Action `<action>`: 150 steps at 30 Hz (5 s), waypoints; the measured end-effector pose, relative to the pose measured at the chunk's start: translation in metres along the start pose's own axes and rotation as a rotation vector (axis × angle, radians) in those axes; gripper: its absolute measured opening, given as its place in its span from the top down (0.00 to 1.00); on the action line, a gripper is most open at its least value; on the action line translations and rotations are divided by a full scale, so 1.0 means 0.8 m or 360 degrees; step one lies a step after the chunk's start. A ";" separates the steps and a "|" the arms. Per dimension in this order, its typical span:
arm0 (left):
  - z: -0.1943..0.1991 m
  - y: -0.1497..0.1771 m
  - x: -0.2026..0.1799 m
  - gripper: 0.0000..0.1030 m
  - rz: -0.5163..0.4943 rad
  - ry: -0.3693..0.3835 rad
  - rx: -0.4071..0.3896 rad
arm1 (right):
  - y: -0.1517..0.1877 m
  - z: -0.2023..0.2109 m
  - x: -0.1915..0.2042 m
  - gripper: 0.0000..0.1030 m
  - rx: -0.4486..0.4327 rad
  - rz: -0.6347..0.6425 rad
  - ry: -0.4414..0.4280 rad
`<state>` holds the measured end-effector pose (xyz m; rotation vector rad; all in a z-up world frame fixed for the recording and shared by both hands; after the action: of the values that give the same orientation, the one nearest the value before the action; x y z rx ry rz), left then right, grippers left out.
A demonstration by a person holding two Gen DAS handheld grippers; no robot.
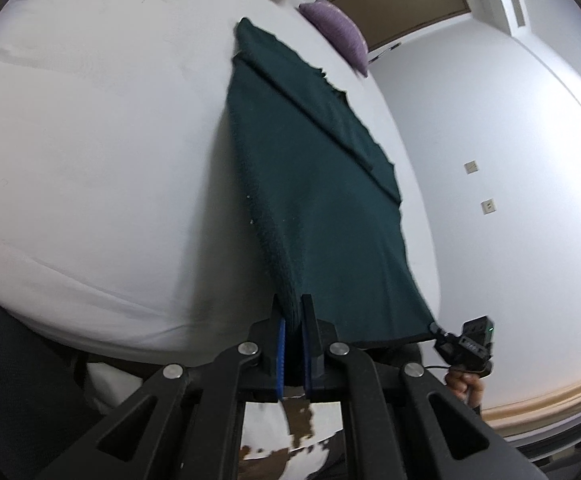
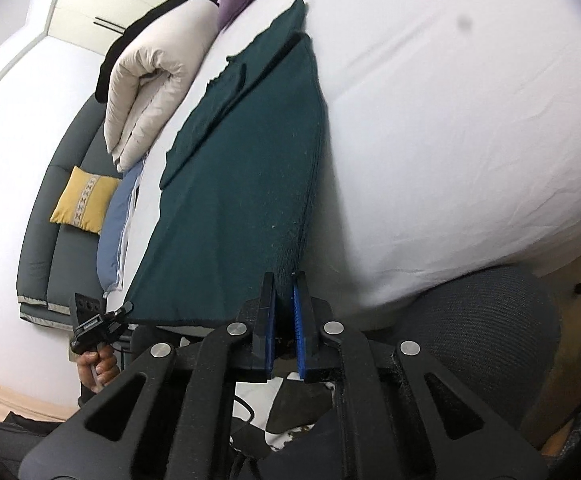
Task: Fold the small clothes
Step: 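Grasp the sweater hem with both tools and lift it toward the collar, then lay the held hem over the sweater body with both tools, folding it in half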
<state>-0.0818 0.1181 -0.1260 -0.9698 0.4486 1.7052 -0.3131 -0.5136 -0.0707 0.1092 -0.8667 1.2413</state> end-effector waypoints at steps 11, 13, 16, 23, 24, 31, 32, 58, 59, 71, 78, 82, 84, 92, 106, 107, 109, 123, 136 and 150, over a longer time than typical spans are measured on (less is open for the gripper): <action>0.016 -0.011 -0.004 0.94 0.0111 0.0172 -0.0050 | 0.003 0.002 0.009 0.94 -0.0075 -0.0067 -0.0043; 0.022 -0.016 -0.013 0.94 0.0119 0.0227 -0.0070 | -0.003 0.008 0.016 0.94 -0.0093 -0.0034 -0.0071; 0.032 -0.029 -0.025 0.94 0.0152 0.0330 -0.0117 | -0.022 0.011 0.035 0.94 -0.0126 0.0002 -0.0107; 0.030 -0.093 -0.058 0.94 0.0193 0.0457 -0.0243 | -0.106 0.003 0.051 0.94 -0.0258 -0.0089 -0.0218; 0.028 -0.105 -0.060 0.94 0.0205 0.0462 -0.0264 | -0.126 -0.003 0.057 0.94 -0.0281 -0.0104 -0.0233; -0.012 -0.211 -0.059 0.94 0.0359 0.0493 -0.0359 | -0.249 -0.042 0.075 0.94 -0.0444 -0.0148 -0.0204; -0.021 -0.227 -0.060 0.94 0.0369 0.0484 -0.0364 | -0.270 -0.050 0.078 0.94 -0.0468 -0.0151 -0.0200; -0.192 -0.452 -0.030 0.45 0.0284 -0.0074 -0.0413 | -0.566 -0.312 -0.003 0.78 -0.0396 -0.0236 0.0317; -0.185 -0.447 -0.034 0.45 0.0253 -0.0093 -0.0425 | -0.566 -0.312 0.002 0.68 -0.0406 -0.0198 0.0332; -0.146 -0.318 -0.040 0.45 -0.0103 -0.0379 -0.0447 | -0.484 -0.242 0.049 0.46 -0.0414 0.0158 0.0533; -0.144 -0.280 -0.014 0.45 -0.0099 -0.0475 -0.0463 | -0.387 -0.223 0.064 0.48 -0.0319 0.0425 0.0626; -0.153 -0.264 -0.019 0.59 -0.0200 -0.0529 -0.0424 | -0.348 -0.211 0.062 0.50 -0.0325 0.0455 0.0619; -0.153 -0.260 -0.020 0.60 -0.0222 -0.0552 -0.0437 | -0.339 -0.207 0.056 0.56 -0.0306 0.0432 0.0644; -0.155 -0.260 -0.015 0.78 -0.0221 -0.0578 -0.0446 | -0.331 -0.205 0.043 0.67 -0.0290 0.0408 0.0666; -0.152 -0.253 -0.024 0.91 -0.0299 -0.0607 -0.0475 | -0.326 -0.198 0.048 0.94 -0.0304 0.0473 0.0764; -0.152 -0.252 -0.025 0.92 -0.0312 -0.0607 -0.0470 | -0.325 -0.197 0.048 0.95 -0.0306 0.0472 0.0764; -0.149 -0.252 -0.024 0.92 -0.0316 -0.0594 -0.0462 | -0.322 -0.194 0.047 0.95 -0.0313 0.0472 0.0770; -0.137 -0.239 -0.008 0.93 -0.0250 -0.0532 -0.0448 | -0.294 -0.182 0.022 0.95 -0.0317 0.0279 0.0654; -0.141 -0.242 -0.001 0.93 -0.0245 -0.0534 -0.0442 | -0.296 -0.189 0.012 0.95 -0.0329 0.0279 0.0643; -0.137 -0.232 0.001 0.93 -0.0250 -0.0551 -0.0453 | -0.296 -0.196 0.019 0.95 -0.0329 0.0313 0.0687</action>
<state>0.1306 0.1074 -0.1618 -0.8591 -0.0979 1.7762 -0.0293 -0.5071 -0.0813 -0.4058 -0.6312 1.2852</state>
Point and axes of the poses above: each gripper's, at about its wrist camera, not at the fingertips, and z roughly against the way its jaws point, x to its left, y to its underside, the point moved 2 cm from there along -z, roughly the way its jaws point, and after that the axes turned 7 degrees about z, right-handed, at the moved point
